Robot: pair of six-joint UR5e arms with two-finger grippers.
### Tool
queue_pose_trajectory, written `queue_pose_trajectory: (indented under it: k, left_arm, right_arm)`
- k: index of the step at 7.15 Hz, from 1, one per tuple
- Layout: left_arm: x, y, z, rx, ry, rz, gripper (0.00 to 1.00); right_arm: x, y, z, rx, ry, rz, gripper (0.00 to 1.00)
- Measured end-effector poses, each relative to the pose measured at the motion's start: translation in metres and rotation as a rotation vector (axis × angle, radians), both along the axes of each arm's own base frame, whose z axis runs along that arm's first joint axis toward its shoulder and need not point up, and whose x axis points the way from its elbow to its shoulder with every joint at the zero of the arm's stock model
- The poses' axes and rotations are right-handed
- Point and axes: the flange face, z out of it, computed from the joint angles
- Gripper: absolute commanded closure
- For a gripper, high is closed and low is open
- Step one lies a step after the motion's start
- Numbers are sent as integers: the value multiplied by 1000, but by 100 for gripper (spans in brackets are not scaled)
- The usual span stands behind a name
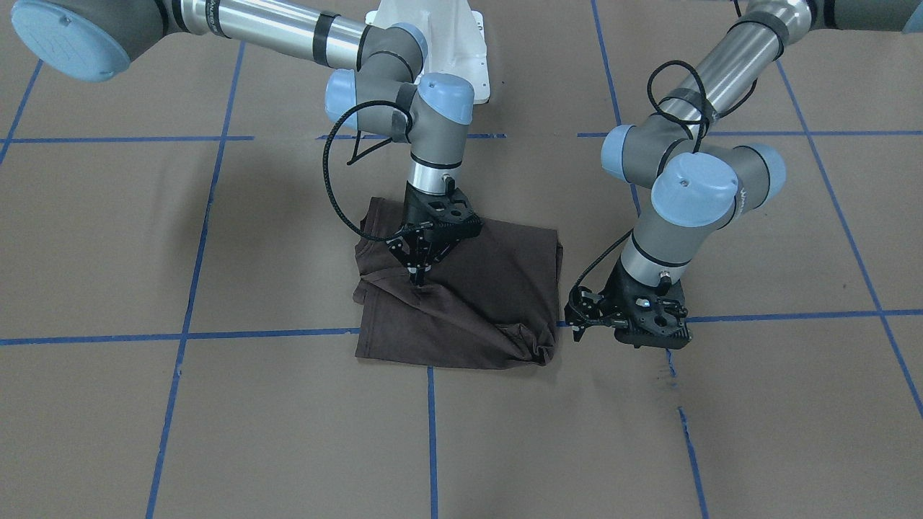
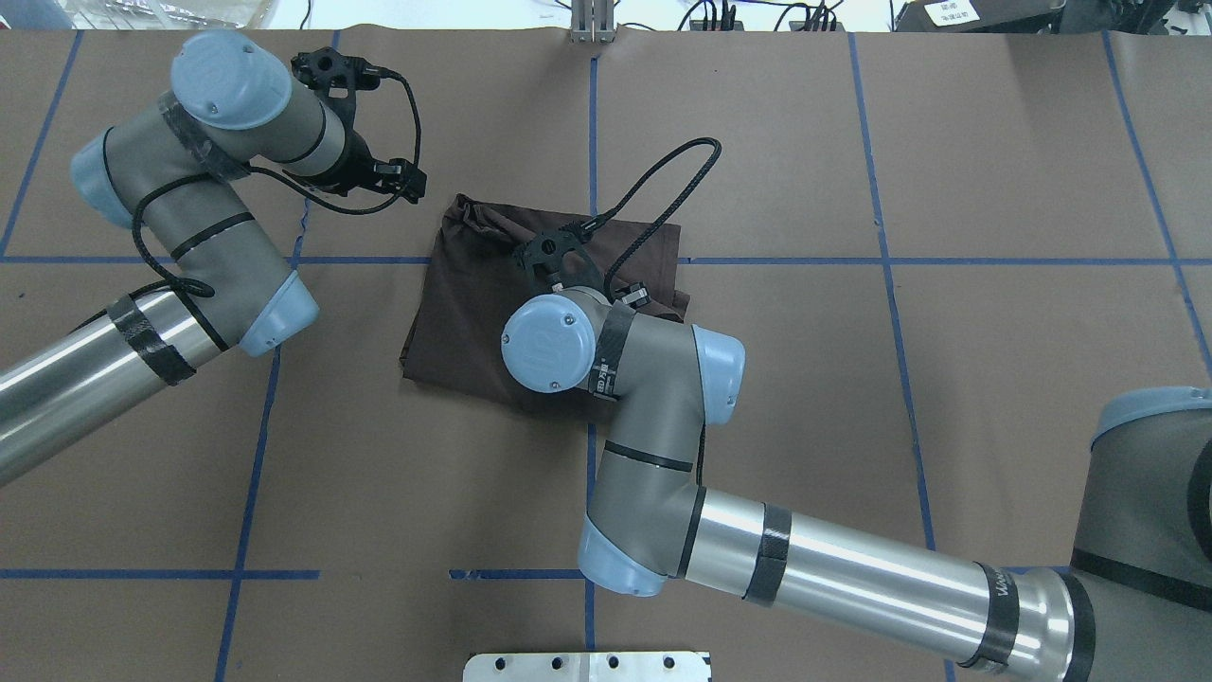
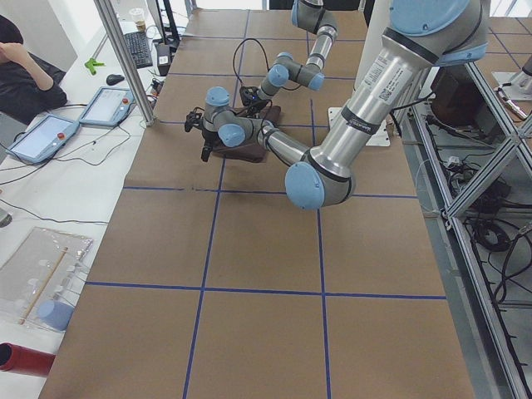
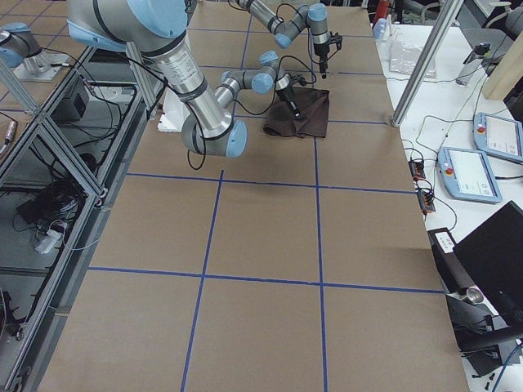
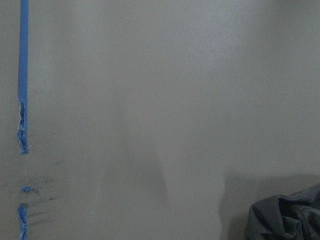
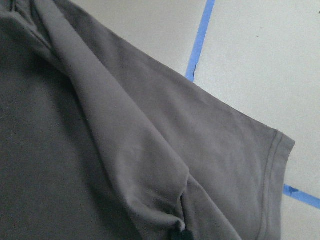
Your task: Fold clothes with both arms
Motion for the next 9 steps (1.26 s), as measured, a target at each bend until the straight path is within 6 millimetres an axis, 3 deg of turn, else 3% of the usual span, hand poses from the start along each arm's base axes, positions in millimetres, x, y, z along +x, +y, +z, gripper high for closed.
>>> queue_pose_trajectory:
  k: [3,4,6,7,9]
  left_arm:
    - [1,1,-1,-1,2,1,0]
    - [1,1,-1,0,3,1,0]
    - [0,1,-3,2,5,-1,0]
    - [-1,1,-4,3,6,-2,0]
    - [-2,3,-8,8,12,-2,0]
  right_arm:
    - [38,-55,4,-1,13,76,98]
    - [44,-71,12,-3,21,92,1]
    - [44,-95,30,4,6,113,0]
    - [50,-107,28,-6,-17,115,0]
    - [80,-139,10,-100,-108,74,0]
